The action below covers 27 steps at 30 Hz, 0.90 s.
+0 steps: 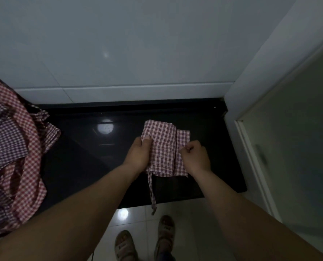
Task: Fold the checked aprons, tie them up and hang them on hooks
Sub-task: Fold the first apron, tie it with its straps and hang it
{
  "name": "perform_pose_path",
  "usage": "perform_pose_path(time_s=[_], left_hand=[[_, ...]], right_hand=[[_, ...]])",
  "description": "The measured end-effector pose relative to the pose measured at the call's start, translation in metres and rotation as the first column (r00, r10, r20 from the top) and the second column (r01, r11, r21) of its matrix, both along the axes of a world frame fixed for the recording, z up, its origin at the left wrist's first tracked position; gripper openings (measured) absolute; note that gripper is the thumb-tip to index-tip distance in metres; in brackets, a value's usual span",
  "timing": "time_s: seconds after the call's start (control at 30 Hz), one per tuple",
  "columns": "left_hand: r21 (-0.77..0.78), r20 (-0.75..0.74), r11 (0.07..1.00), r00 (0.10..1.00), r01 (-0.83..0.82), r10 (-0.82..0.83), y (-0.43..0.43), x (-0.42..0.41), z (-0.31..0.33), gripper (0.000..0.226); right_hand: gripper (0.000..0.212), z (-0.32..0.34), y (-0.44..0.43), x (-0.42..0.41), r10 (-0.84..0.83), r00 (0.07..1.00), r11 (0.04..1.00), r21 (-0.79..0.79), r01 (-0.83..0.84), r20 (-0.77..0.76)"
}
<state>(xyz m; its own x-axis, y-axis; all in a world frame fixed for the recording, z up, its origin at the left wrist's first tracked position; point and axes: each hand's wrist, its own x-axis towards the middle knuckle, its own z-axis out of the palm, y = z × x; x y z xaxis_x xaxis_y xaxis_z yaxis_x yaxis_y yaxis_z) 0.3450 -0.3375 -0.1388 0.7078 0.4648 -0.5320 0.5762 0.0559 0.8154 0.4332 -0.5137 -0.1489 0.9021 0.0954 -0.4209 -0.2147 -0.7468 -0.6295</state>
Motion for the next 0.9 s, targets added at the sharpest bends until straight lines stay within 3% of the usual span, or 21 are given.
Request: perform_pose_path(time_s=[0.07, 0.17, 0.27, 0.4, 0.53, 0.67, 0.8, 0.9], left_hand=[[0.029, 0.001, 1.000, 1.000, 0.010, -0.010, -0.011, 0.004, 0.000, 0.074], [0.220, -0.106, 0.972, 0.992, 0.085, -0.063, -0.031, 0.009, 0.001, 0.072], [0.227, -0.130, 0.966, 0.987, 0.124, -0.096, -0.038, 0.014, 0.002, 0.070], [-0.014, 0.015, 1.000, 1.000, 0.020, -0.020, -0.022, 0.010, -0.002, 0.067], [-0.208, 0.001, 0.978, 1.000, -0.012, 0.012, -0.014, 0.013, -0.004, 0.072], [-0.602, 0.010, 0.798, 1.000, 0.027, -0.026, -0.012, 0.008, 0.009, 0.057], [-0.780, 0.060, 0.625, 0.998, 0.024, 0.036, -0.003, -0.004, 0.017, 0.053], [-0.816, 0.076, 0.577, 0.996, 0.032, 0.051, -0.001, -0.007, 0.016, 0.049]], right_hand=[[0.029, 0.005, 0.005, -0.002, 0.034, 0.998, 0.994, 0.108, -0.029, -0.049], [0.044, 0.012, 0.008, -0.003, 0.070, 0.988, 0.976, 0.214, -0.039, -0.140], [0.037, 0.011, 0.007, 0.004, 0.091, 0.970, 0.959, 0.283, -0.024, -0.227], [0.034, 0.020, 0.004, 0.018, 0.100, 0.909, 0.915, 0.397, 0.076, -0.405], [0.033, 0.020, -0.003, 0.023, 0.074, 0.824, 0.800, 0.526, 0.287, -0.562], [0.032, 0.023, -0.007, 0.021, 0.163, 0.780, 0.758, 0.583, 0.293, -0.604], [0.034, 0.026, -0.006, 0.018, 0.242, 0.761, 0.727, 0.632, 0.269, -0.602], [0.034, 0.029, -0.001, 0.014, 0.250, 0.763, 0.718, 0.643, 0.266, -0.596]])
